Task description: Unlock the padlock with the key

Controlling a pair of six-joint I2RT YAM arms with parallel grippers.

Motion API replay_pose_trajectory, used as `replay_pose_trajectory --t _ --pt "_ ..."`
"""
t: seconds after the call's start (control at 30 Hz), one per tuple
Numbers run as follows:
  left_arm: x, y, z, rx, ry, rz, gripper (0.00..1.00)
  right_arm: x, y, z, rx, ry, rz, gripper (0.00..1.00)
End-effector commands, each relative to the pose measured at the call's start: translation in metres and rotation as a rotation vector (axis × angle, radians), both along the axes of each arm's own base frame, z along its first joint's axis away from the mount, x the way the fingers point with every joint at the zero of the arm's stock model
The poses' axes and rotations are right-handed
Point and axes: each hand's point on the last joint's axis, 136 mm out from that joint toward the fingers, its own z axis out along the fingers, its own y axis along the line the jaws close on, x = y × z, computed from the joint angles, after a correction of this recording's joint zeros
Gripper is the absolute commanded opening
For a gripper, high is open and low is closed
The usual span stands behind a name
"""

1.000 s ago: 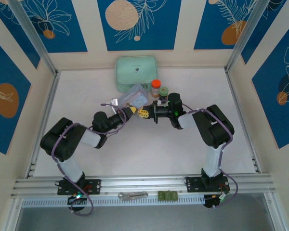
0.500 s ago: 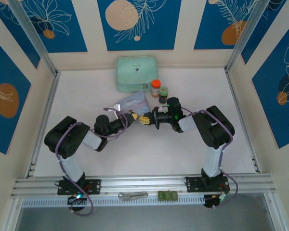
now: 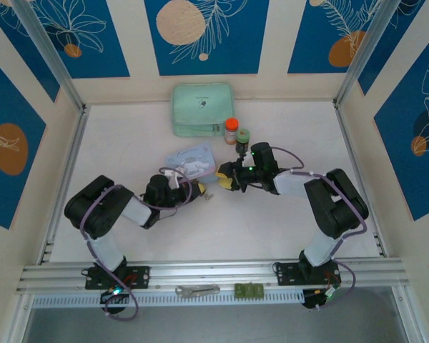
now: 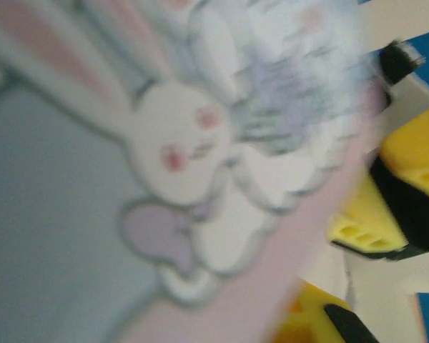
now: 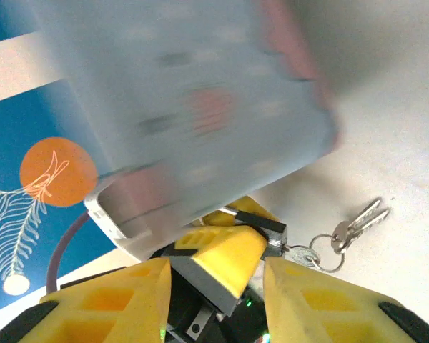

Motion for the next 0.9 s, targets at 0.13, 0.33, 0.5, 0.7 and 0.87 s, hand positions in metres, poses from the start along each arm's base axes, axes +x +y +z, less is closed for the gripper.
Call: replay_pose_trajectory --t 0.13,0.33,0.5,0.7,0.87 --pt "-0.004 0.01 -0.005 0.077 -0.004 0.03 0.0 -0.005 -0.017 -0.021 -0.13 -0.05 -0.009 0.41" --pt "-0.001 0.023 -0.011 0.048 0.042 0.138 0.0 0.001 -0.021 -0.014 -0.169 -0.097 -0.024 0.41" --pt "0.001 0.034 -0.023 0.001 0.152 0.262 0.0 0.003 -0.024 -0.005 -0.216 -0.145 -0.023 0.41" --pt "0.001 0.04 -0.029 0.047 0.212 0.316 0.03 0.003 -0.026 0.005 -0.273 -0.204 -0.005 0.41" --pt "-0.001 0.043 -0.021 0.173 0.188 0.295 0.18 0.003 -0.025 0.013 -0.317 -0.275 0.023 0.42"
